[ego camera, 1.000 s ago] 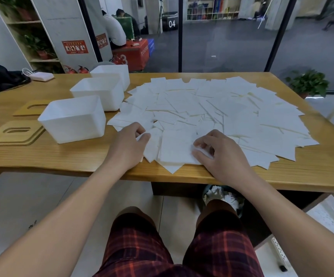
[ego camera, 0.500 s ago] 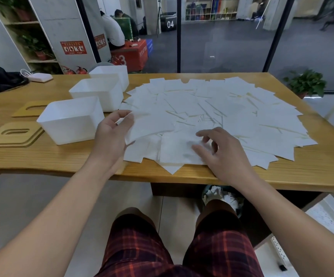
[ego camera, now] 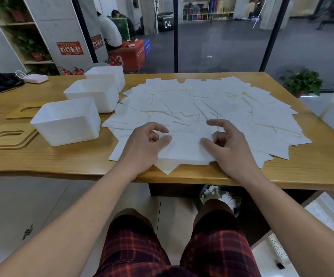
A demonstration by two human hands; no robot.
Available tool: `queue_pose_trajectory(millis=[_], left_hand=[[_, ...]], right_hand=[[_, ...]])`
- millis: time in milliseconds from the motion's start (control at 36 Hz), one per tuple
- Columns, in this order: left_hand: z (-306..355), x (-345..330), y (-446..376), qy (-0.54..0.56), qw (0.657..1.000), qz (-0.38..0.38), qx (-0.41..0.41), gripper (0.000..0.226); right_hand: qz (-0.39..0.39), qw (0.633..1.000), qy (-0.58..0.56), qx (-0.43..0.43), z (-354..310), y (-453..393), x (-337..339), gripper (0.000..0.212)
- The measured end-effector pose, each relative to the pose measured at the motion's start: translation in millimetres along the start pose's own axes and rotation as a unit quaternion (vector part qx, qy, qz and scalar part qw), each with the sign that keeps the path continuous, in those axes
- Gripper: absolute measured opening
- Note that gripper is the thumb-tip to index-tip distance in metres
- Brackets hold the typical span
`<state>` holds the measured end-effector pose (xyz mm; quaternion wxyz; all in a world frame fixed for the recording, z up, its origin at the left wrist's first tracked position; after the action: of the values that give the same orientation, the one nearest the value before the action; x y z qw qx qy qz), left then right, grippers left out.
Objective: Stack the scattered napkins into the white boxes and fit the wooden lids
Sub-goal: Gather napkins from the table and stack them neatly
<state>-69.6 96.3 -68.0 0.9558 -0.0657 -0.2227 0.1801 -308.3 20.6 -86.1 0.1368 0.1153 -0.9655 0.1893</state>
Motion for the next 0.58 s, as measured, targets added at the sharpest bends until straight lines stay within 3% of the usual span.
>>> queue_pose_trajectory(millis=[167, 583], left_hand=[[-9.7, 7.4, -4.9, -0.106, 0.994, 0.037, -0.016, 0.013], [-17.6, 13.2, -3.2, -0.139, 0.987, 0.057, -0.048, 0.019]], right_hand=[[0.009, 0.994, 0.111, 0.013, 2.6, 1.2, -10.9, 0.042], [0.026, 0.976, 0.209, 0.058, 1.2, 3.1, -16.4, 0.033]])
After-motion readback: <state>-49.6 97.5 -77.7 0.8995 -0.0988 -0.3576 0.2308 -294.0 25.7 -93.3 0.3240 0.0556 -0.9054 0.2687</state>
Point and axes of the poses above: each hand's wrist, its own y-axis away from the middle knuckle, its own x-axis out of the back of the hand, z = x × y, the point moved 4 cm from there along -y, towards the middle knuckle, and after that the axes turned 3 degrees about z, right-handed, at the moved point
